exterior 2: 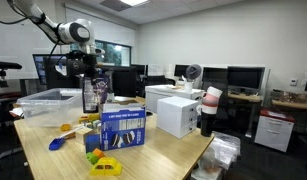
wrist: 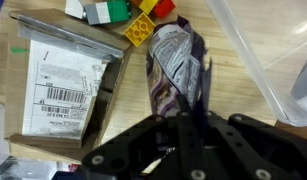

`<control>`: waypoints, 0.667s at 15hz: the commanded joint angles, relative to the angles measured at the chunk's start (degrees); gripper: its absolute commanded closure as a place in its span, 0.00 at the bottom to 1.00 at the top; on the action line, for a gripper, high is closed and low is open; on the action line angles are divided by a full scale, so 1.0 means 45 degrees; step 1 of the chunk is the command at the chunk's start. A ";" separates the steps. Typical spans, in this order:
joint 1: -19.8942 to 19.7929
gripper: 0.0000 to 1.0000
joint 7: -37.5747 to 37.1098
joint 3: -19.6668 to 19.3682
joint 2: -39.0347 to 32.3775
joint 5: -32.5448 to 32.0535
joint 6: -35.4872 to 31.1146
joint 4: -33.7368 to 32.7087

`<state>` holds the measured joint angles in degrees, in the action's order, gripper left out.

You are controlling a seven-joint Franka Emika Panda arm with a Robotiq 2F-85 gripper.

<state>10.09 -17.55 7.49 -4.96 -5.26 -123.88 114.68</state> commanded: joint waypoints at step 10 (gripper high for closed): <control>-0.0006 0.74 -0.0329 0.0332 0.0755 0.0394 0.0618 -0.0210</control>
<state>10.10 -17.88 8.87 -2.47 -5.03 -122.41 113.39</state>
